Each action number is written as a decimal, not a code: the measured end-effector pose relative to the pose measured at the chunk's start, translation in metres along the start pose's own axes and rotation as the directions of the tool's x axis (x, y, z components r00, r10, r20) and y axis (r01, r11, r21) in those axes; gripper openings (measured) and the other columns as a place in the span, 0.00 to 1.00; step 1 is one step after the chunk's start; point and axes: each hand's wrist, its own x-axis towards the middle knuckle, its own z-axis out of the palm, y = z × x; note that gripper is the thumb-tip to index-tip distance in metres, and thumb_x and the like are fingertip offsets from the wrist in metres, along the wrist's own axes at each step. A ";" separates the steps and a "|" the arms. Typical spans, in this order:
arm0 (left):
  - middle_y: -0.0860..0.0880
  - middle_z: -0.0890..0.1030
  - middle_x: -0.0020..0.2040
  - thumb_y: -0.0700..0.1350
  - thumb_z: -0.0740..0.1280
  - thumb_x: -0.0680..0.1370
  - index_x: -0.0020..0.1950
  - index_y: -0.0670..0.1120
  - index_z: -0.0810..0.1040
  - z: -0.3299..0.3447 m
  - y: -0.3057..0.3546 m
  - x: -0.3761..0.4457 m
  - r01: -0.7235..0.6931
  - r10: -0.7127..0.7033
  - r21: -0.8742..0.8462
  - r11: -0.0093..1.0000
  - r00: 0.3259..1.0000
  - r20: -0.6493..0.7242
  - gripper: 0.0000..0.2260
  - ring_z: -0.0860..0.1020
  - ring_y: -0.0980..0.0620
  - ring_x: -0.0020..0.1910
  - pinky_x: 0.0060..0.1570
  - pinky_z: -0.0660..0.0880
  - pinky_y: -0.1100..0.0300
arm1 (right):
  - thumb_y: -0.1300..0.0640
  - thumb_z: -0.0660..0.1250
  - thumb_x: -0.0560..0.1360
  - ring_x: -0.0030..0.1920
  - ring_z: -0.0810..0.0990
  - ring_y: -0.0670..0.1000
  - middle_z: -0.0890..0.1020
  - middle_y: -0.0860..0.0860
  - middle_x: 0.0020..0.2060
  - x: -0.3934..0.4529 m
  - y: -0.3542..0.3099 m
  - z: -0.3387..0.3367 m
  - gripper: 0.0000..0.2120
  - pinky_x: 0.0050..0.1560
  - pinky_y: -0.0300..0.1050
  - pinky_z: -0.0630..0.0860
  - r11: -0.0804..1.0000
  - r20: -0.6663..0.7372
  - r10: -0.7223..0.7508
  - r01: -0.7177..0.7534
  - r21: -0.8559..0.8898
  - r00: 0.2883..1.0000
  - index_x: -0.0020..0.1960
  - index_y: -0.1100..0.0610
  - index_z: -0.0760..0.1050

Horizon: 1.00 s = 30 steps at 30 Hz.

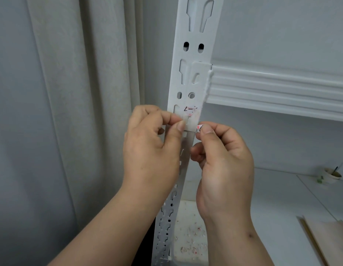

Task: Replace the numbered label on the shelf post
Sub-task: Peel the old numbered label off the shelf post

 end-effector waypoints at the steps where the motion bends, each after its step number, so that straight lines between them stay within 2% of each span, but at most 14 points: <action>1: 0.56 0.74 0.44 0.41 0.72 0.75 0.38 0.57 0.76 0.000 0.005 0.000 0.019 -0.018 -0.038 0.999 1.000 0.012 0.12 0.73 0.66 0.40 0.42 0.68 0.77 | 0.57 0.68 0.75 0.31 0.77 0.46 0.80 0.45 0.31 0.000 -0.001 0.001 0.06 0.39 0.45 0.73 1.000 0.000 0.000 0.000 0.007 1.000 0.40 0.51 0.80; 3: 0.53 0.76 0.43 0.39 0.73 0.73 0.36 0.52 0.79 0.000 0.014 -0.001 0.108 -0.096 -0.181 0.977 0.992 0.078 0.10 0.75 0.66 0.37 0.37 0.69 0.77 | 0.56 0.68 0.75 0.33 0.78 0.48 0.83 0.48 0.34 -0.001 -0.002 0.001 0.05 0.39 0.44 0.75 0.999 0.027 0.011 -0.012 0.043 1.000 0.41 0.52 0.80; 5: 0.51 0.78 0.42 0.37 0.74 0.72 0.34 0.51 0.81 0.000 0.018 -0.002 0.214 -0.162 -0.345 0.914 0.972 0.172 0.10 0.77 0.63 0.34 0.35 0.73 0.73 | 0.58 0.67 0.75 0.37 0.79 0.52 0.84 0.55 0.37 -0.001 -0.004 0.000 0.05 0.39 0.45 0.76 0.994 0.078 0.044 -0.052 0.099 0.996 0.42 0.55 0.81; 7: 0.47 0.80 0.43 0.37 0.75 0.71 0.34 0.51 0.82 -0.001 0.015 -0.003 0.265 -0.182 -0.425 0.865 0.957 0.225 0.10 0.80 0.53 0.35 0.38 0.78 0.61 | 0.62 0.65 0.77 0.37 0.76 0.55 0.82 0.59 0.37 -0.001 -0.007 -0.003 0.07 0.39 0.46 0.74 0.975 0.128 0.092 -0.116 0.188 0.987 0.42 0.58 0.80; 8: 0.46 0.80 0.43 0.38 0.76 0.71 0.34 0.51 0.82 -0.002 0.013 -0.003 0.270 -0.182 -0.433 0.860 0.955 0.234 0.09 0.80 0.49 0.35 0.39 0.79 0.56 | 0.64 0.64 0.77 0.36 0.75 0.53 0.80 0.60 0.37 -0.002 -0.008 -0.004 0.09 0.38 0.45 0.73 0.964 0.153 0.108 -0.141 0.227 0.982 0.41 0.59 0.80; 10: 0.46 0.80 0.44 0.43 0.76 0.69 0.35 0.53 0.83 -0.005 0.009 -0.001 0.249 -0.166 -0.405 0.880 0.959 0.230 0.06 0.78 0.46 0.38 0.41 0.79 0.54 | 0.64 0.64 0.77 0.33 0.73 0.50 0.80 0.58 0.36 -0.003 -0.009 -0.007 0.10 0.36 0.43 0.72 0.941 0.200 0.133 -0.187 0.280 0.971 0.39 0.58 0.81; 13: 0.46 0.80 0.44 0.47 0.75 0.66 0.35 0.55 0.82 -0.010 0.005 0.001 0.235 -0.158 -0.372 0.898 0.961 0.226 0.04 0.76 0.50 0.40 0.42 0.76 0.58 | 0.62 0.67 0.74 0.32 0.74 0.48 0.81 0.59 0.37 -0.006 -0.011 -0.008 0.07 0.35 0.41 0.73 0.929 0.277 0.161 -0.240 0.281 0.947 0.39 0.59 0.82; 15: 0.48 0.80 0.43 0.45 0.77 0.67 0.35 0.54 0.82 -0.013 0.003 0.003 0.200 -0.125 -0.327 0.924 0.964 0.235 0.06 0.76 0.56 0.40 0.42 0.73 0.64 | 0.61 0.71 0.68 0.31 0.74 0.48 0.81 0.58 0.37 -0.006 -0.013 -0.008 0.01 0.35 0.41 0.73 0.927 0.312 0.187 -0.273 0.258 0.932 0.38 0.59 0.81; 17: 0.52 0.79 0.40 0.39 0.77 0.68 0.34 0.55 0.81 -0.016 0.003 0.003 0.110 -0.052 -0.240 0.964 0.970 0.237 0.11 0.75 0.62 0.40 0.42 0.70 0.72 | 0.59 0.70 0.63 0.30 0.74 0.47 0.80 0.56 0.33 -0.005 -0.014 -0.008 0.04 0.34 0.41 0.71 0.913 0.316 0.235 -0.320 0.253 0.919 0.38 0.59 0.79; 19: 0.55 0.78 0.39 0.38 0.77 0.68 0.35 0.55 0.81 -0.017 0.002 0.003 0.008 0.033 -0.174 0.985 0.973 0.227 0.11 0.76 0.62 0.42 0.43 0.69 0.74 | 0.59 0.69 0.62 0.28 0.74 0.47 0.79 0.52 0.30 -0.004 -0.016 -0.009 0.04 0.33 0.40 0.70 0.894 0.310 0.286 -0.369 0.254 0.907 0.37 0.58 0.78; 21: 0.56 0.79 0.38 0.41 0.76 0.68 0.36 0.55 0.82 -0.017 0.000 0.003 -0.054 0.087 -0.154 0.987 0.971 0.222 0.08 0.79 0.58 0.45 0.45 0.72 0.70 | 0.61 0.68 0.66 0.27 0.73 0.46 0.78 0.51 0.29 -0.004 -0.016 -0.008 0.02 0.33 0.40 0.69 0.865 0.308 0.332 -0.418 0.277 0.892 0.36 0.57 0.76; 24: 0.57 0.81 0.40 0.43 0.75 0.68 0.37 0.53 0.84 -0.017 -0.003 0.001 -0.076 0.119 -0.183 0.980 0.963 0.242 0.05 0.80 0.52 0.46 0.47 0.77 0.59 | 0.63 0.64 0.75 0.27 0.73 0.46 0.77 0.50 0.28 -0.003 -0.015 -0.008 0.09 0.32 0.40 0.69 0.830 0.287 0.383 -0.463 0.311 0.878 0.36 0.56 0.74; 27: 0.57 0.82 0.39 0.43 0.75 0.68 0.39 0.53 0.85 -0.017 -0.003 0.000 -0.101 0.148 -0.193 0.976 0.958 0.244 0.04 0.80 0.52 0.45 0.47 0.78 0.54 | 0.62 0.63 0.77 0.28 0.73 0.46 0.77 0.50 0.28 -0.003 -0.016 -0.009 0.10 0.34 0.41 0.70 0.831 0.287 0.385 -0.465 0.306 0.877 0.37 0.57 0.75; 30: 0.57 0.83 0.39 0.44 0.75 0.69 0.39 0.54 0.85 -0.018 -0.007 0.001 -0.221 0.238 -0.098 0.970 0.946 0.222 0.04 0.79 0.54 0.45 0.48 0.76 0.50 | 0.64 0.62 0.78 0.27 0.73 0.47 0.77 0.51 0.27 -0.003 -0.016 -0.010 0.11 0.34 0.41 0.71 0.873 0.246 0.360 -0.418 0.251 0.900 0.37 0.58 0.76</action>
